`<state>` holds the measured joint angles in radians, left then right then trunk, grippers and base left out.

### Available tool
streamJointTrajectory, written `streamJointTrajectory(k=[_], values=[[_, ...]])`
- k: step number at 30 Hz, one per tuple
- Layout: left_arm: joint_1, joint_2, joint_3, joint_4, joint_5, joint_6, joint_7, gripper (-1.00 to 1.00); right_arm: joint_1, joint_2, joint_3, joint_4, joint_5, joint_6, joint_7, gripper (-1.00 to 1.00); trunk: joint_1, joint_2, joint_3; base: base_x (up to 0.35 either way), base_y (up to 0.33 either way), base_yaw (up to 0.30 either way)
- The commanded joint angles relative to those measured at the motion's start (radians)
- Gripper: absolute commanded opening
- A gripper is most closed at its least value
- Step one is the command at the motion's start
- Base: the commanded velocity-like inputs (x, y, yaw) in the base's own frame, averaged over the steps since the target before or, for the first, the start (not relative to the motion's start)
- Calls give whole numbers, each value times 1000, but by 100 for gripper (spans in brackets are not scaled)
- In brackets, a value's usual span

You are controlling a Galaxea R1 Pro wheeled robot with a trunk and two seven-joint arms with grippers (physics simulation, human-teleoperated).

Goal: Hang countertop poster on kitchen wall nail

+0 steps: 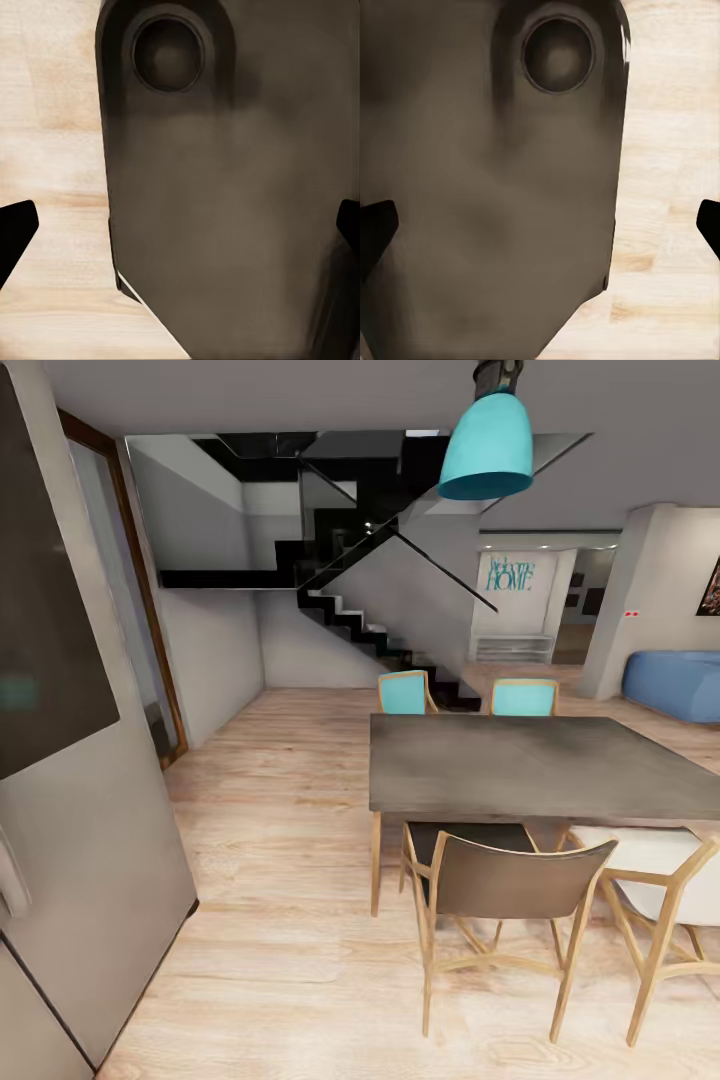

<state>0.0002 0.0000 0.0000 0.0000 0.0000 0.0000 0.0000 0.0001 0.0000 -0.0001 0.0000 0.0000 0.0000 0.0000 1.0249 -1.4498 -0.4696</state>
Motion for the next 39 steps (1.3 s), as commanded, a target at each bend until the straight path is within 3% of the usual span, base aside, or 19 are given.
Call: streamJointTrajectory(k=[1,7,22,26,30,31,33,34,39], values=[[0,0,0,0,0,0,0,100,0,0,0,0,0,0,0,100,0,0,0,0,0,0],[4,-2,-3,-6,5,-1,-4,100,-8,33,7,16,1,2,13,100,0,0,0,0,0,0],[4,-2,-4,-6,5,-1,-4,100,-8,33,6,16,0,2,13,100,0,0,0,0,0,0],[27,-24,1,-29,-3,-23,-1,100,-31,11,-1,-7,0,-4,4,100,0,0,0,0,0,0],[39,-22,3,-51,-3,-29,0,100,-54,-12,-2,-29,-1,-6,5,100,0,0,0,0,0,0],[41,-15,9,-721,-3,-30,1,100,-138,-57,-1,-597,1,-6,4,100,0,0,0,0,0,0],[41,-7,12,-735,-3,-31,1,100,-135,-61,-1,-607,2,-6,4,100,0,0,0,0,0,0],[41,2,32,-701,-2,-45,1,100,-131,-75,0,-614,7,-46,2,100,0,0,0,0,0,0],[41,2,37,-690,-2,-86,2,100,-129,-79,1,-614,9,-75,2,100,0,0,0,0,0,0]])
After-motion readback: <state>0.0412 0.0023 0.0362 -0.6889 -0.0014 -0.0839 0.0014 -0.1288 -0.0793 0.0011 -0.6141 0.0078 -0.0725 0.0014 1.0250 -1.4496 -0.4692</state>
